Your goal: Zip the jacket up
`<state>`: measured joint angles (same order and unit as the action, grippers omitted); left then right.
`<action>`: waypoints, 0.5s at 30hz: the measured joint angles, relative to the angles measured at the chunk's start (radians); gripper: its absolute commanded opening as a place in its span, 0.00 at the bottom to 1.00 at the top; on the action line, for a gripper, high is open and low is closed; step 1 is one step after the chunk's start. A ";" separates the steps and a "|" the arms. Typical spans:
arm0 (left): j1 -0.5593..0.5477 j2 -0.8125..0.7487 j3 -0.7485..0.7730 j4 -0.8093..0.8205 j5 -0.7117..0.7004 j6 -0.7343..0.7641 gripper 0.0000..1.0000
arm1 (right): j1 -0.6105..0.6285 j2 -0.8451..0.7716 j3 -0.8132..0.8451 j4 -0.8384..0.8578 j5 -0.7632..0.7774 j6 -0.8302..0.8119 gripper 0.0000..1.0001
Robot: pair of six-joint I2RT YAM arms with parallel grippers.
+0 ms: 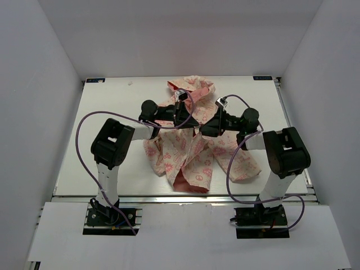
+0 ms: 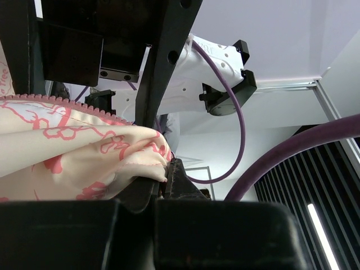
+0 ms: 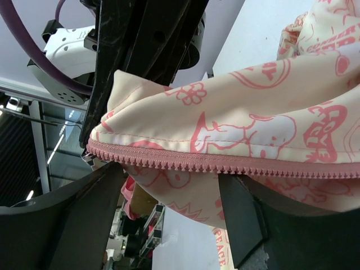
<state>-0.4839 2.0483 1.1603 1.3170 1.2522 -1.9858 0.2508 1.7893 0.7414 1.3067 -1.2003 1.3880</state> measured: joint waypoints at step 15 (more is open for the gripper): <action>0.003 0.002 0.000 0.001 -0.004 -0.001 0.00 | -0.043 0.018 0.060 0.005 0.001 0.021 0.68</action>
<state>-0.4808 2.0506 1.1603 1.3182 1.2484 -1.9869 0.2081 1.8072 0.8013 1.3121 -1.1995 1.4090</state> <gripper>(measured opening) 0.071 0.686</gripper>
